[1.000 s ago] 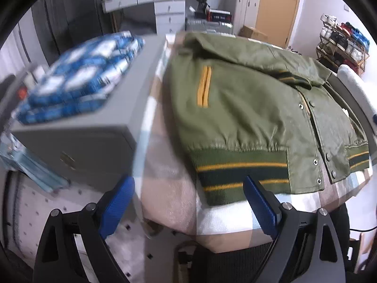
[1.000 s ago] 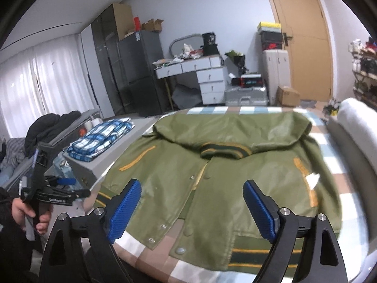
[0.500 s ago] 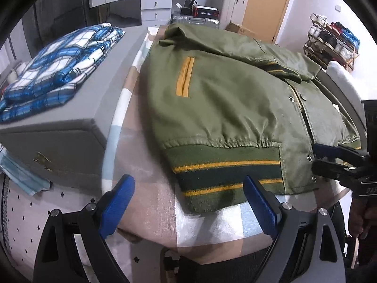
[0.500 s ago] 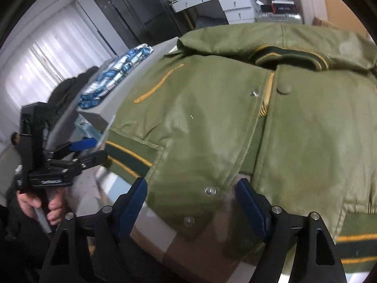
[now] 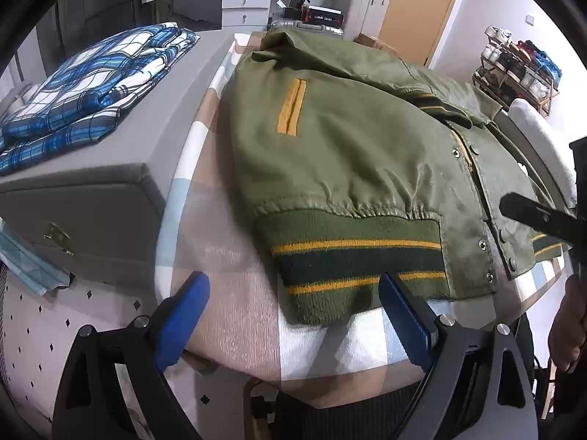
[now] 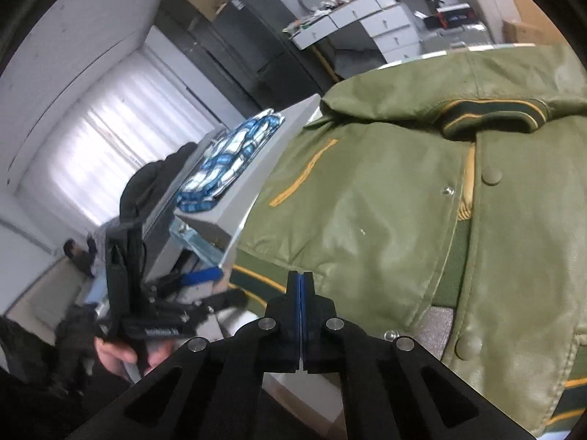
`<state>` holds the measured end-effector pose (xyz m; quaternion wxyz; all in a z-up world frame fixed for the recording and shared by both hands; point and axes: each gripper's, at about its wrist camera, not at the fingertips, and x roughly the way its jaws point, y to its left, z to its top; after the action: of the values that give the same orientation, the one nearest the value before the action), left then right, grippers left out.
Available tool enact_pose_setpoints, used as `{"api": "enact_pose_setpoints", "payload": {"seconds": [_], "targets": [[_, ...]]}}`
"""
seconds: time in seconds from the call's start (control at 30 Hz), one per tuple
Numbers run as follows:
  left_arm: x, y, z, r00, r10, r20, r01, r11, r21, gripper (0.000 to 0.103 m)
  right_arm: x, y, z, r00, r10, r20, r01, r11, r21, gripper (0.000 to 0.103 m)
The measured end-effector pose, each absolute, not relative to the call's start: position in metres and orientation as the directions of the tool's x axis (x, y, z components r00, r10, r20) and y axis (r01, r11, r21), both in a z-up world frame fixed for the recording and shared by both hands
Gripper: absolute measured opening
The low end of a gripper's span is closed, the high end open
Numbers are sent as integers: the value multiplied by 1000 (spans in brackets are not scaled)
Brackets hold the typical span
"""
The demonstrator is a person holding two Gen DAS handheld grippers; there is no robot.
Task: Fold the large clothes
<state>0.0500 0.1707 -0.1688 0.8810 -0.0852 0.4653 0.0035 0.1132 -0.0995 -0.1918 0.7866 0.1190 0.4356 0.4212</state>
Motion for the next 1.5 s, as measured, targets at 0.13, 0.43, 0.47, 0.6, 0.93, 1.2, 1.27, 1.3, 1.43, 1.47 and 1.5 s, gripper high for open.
{"api": "enact_pose_setpoints", "payload": {"seconds": [0.13, 0.43, 0.47, 0.6, 0.93, 1.2, 1.27, 1.3, 1.43, 1.47, 1.5], "targets": [[48, 170, -167, 571, -82, -817, -80, 985, -155, 91, 116, -112, -196, 282, 713, -642, -497, 681, 538, 24], [45, 157, -160, 598, -93, -796, -30, 990, -138, 91, 93, -115, -211, 230, 619, -751, -502, 736, 454, 60], [45, 157, -160, 602, -97, -792, -28, 989, -143, 91, 90, -112, -212, 238, 599, -765, -514, 746, 424, 61], [45, 159, -161, 606, -118, -787, -21, 986, -164, 91, 91, -94, -211, 255, 569, -782, -543, 753, 371, 77], [43, 164, -170, 602, -148, -785, -22, 979, -201, 91, 116, -82, -213, 269, 615, -742, -502, 746, 437, 88], [42, 165, -169, 604, -148, -783, -12, 981, -195, 91, 117, -101, -221, 101, 832, -546, -466, 524, 713, 75], [43, 165, -169, 601, -146, -786, -15, 981, -194, 91, 116, -100, -223, 111, 804, -584, -460, 563, 687, 75], [42, 165, -169, 598, -147, -788, -13, 981, -193, 91, 113, -99, -221, 117, 793, -598, -470, 574, 670, 75], [42, 158, -166, 599, -111, -793, 21, 992, -123, 91, 92, -96, -206, 159, 731, -663, -560, 620, 550, 76], [42, 153, -165, 597, -97, -797, 45, 995, -87, 91, 83, -93, -201, 189, 698, -690, -592, 642, 487, 76], [43, 150, -165, 591, -88, -801, 64, 996, -62, 91, 77, -90, -199, 216, 665, -715, -614, 662, 430, 76]]}}
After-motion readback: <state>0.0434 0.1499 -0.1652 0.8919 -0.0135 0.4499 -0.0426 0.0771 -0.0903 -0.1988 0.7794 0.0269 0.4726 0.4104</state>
